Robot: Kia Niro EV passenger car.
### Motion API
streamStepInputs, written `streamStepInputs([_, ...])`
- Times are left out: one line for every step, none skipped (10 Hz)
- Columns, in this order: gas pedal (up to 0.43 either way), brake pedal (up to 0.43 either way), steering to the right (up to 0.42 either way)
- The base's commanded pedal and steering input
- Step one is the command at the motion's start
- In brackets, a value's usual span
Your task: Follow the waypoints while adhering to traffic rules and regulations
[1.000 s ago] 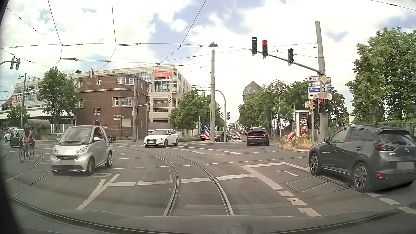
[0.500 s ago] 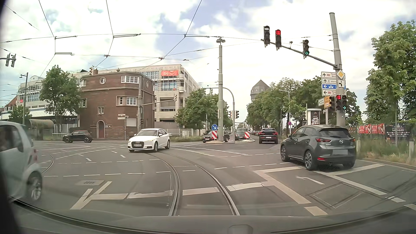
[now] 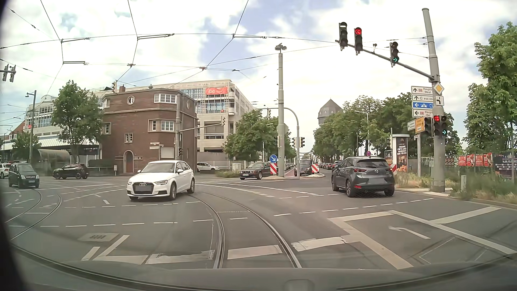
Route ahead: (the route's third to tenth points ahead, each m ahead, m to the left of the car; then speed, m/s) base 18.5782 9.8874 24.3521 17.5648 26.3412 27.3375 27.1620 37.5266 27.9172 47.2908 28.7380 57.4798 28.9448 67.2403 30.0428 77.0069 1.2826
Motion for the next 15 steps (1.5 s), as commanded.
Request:
streamStepInputs([0.000,0.299,-0.106])
streamStepInputs([0.000,0.293,-0.108])
streamStepInputs([0.000,0.268,-0.110])
streamStepInputs([0.000,0.244,-0.110])
streamStepInputs([0.000,0.232,-0.111])
streamStepInputs([0.000,0.226,-0.111])
streamStepInputs([0.000,0.220,-0.111])
streamStepInputs([0.000,0.220,-0.111])
streamStepInputs([0.000,0.220,-0.111])
streamStepInputs([0.000,0.220,-0.111])
streamStepInputs([0.000,0.220,-0.111])
streamStepInputs([0.000,0.226,-0.110])
streamStepInputs([0.000,0.226,-0.111])
streamStepInputs([0.000,0.226,-0.111])
streamStepInputs([0.000,0.232,-0.111])
